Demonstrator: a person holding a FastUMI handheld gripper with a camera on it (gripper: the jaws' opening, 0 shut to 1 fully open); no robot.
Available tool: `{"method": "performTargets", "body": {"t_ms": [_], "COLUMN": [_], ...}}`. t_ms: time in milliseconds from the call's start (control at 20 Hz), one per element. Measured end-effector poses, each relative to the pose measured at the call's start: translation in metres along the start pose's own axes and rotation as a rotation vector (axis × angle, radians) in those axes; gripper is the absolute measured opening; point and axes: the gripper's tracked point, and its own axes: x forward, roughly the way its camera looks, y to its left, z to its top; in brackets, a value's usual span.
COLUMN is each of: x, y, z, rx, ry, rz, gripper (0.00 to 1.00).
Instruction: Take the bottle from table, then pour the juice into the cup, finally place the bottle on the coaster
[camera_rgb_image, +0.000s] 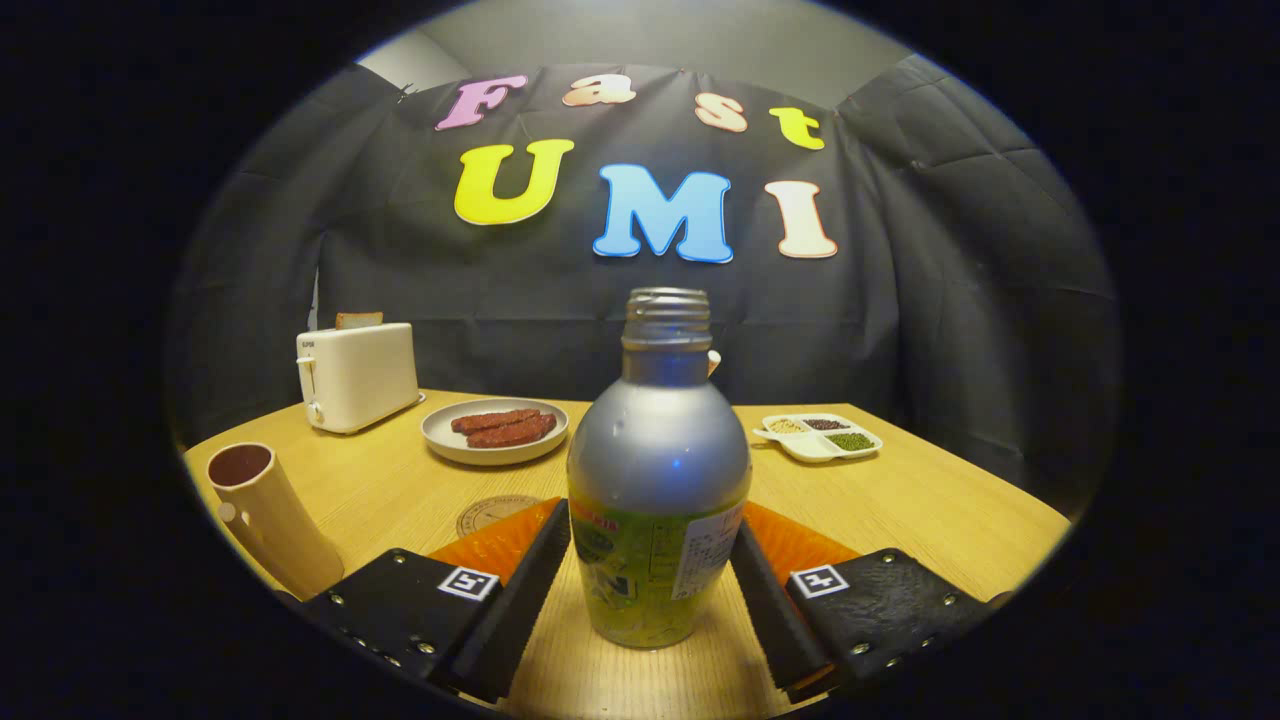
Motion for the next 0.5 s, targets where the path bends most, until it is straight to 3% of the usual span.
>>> {"method": "performTargets", "body": {"t_ms": [100,500], "x": [-0.001,-0.021], "y": [0.003,0.009], "z": [0.002,0.049], "rx": [-0.032,-0.412], "ry": [0.035,0.058], "rz": [0.005,0.084], "gripper": [0.8,0.78]}}
